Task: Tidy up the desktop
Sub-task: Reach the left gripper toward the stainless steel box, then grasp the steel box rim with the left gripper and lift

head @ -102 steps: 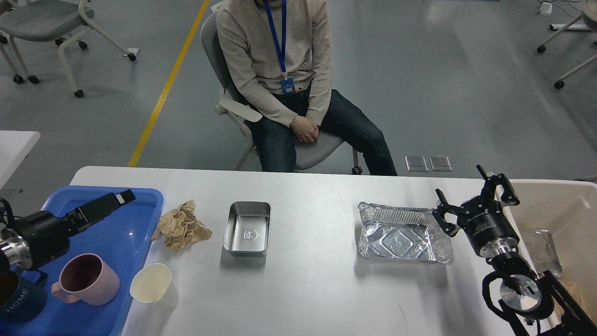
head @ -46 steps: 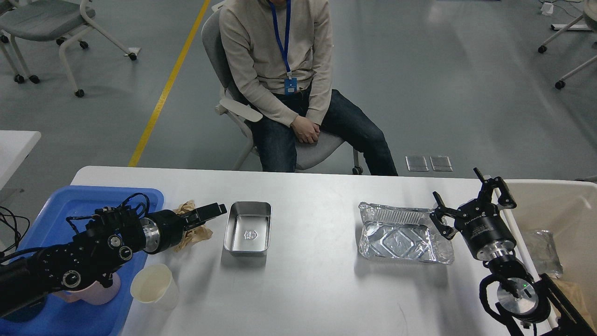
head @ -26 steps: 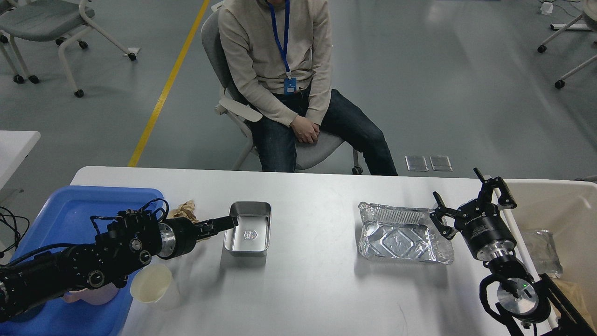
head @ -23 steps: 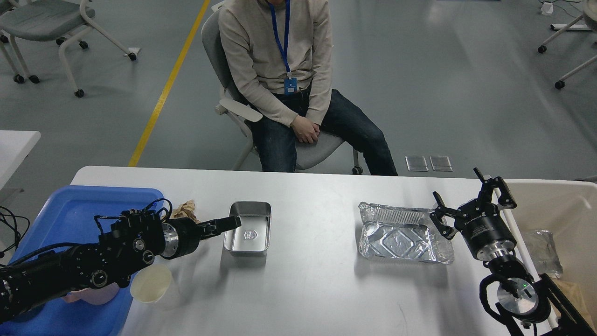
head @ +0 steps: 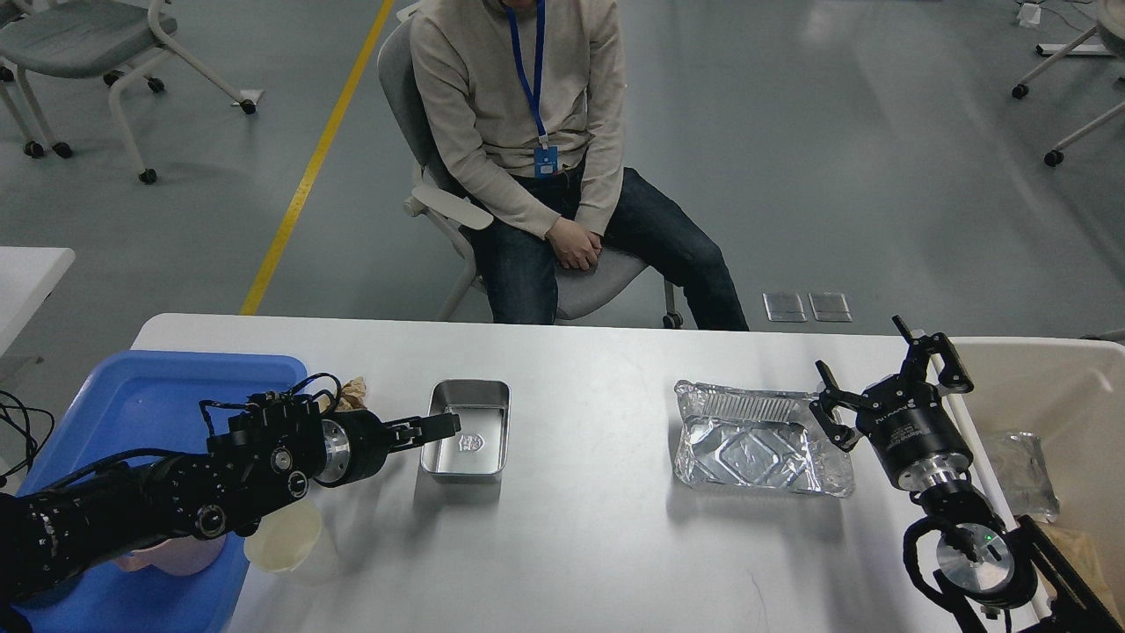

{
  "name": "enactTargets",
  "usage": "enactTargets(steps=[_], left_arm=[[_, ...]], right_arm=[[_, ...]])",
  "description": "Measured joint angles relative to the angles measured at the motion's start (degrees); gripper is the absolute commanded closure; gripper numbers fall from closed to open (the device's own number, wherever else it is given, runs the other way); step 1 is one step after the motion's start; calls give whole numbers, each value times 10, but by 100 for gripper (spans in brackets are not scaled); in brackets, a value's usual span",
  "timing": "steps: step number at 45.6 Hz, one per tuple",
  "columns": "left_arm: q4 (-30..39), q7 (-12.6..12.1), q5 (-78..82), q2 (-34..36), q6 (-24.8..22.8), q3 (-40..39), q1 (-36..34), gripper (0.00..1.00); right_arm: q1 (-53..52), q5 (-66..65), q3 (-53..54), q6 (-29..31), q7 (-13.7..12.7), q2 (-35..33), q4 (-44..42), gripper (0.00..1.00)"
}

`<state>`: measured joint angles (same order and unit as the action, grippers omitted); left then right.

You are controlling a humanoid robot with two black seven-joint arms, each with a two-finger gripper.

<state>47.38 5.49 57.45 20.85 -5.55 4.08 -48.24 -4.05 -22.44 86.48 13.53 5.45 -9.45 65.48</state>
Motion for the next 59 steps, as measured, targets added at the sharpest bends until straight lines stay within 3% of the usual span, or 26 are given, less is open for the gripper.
enactTargets(steps=[18,23,27,43,59], left_arm=[[-24,-23,-2,-16,2,7,-2,40],[-29,-25,-2,-20,2,7,-2,54],[-38,-26,-5,-25,2,8,-2,73],[-47,-12,-37,-32,-4,33,-6,99],[-46,0,-49,-27,-6,41,-25,99]], right_arm=[[1,-1,1,0,0,4,2,0],[1,-1,1,0,0,4,2,0],[1,-1,1,0,0,4,2,0],[3,-1,1,0,1,4,3,0],[3,-1,1,0,0,4,3,0]])
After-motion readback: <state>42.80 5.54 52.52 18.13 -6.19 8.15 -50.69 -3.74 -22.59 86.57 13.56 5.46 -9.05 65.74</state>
